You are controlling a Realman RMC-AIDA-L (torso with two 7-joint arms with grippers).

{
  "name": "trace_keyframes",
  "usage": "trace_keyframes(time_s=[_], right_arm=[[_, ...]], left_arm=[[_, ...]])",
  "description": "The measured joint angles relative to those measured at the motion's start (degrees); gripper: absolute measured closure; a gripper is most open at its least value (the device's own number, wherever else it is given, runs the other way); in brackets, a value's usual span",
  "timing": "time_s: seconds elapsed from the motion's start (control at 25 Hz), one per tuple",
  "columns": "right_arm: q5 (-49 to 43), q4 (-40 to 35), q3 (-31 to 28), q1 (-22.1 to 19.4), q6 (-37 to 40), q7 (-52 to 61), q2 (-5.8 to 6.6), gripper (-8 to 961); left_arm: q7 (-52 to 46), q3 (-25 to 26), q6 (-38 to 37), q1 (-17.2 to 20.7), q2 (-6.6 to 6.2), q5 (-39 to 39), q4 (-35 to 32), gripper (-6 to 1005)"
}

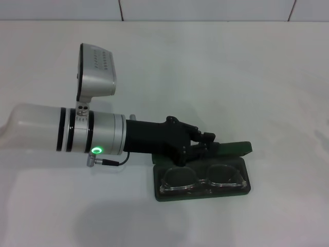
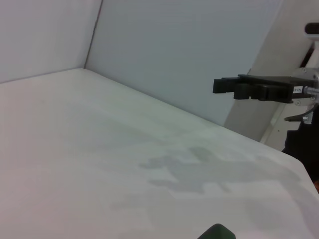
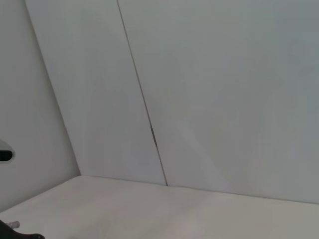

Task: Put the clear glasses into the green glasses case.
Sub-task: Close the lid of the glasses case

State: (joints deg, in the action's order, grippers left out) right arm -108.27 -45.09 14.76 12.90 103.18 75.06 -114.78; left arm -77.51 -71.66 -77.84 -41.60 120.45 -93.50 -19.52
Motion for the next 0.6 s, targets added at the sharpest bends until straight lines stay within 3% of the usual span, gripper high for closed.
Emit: trace_keyframes(time_s=[0.6], right_arm=[[-0.11,0.00,0.00,0.20,0.00,0.00,-0.08,453]], left_arm=[[0.01,-1.86,-0.53,1.19,0.19,0.41,0.29,787]])
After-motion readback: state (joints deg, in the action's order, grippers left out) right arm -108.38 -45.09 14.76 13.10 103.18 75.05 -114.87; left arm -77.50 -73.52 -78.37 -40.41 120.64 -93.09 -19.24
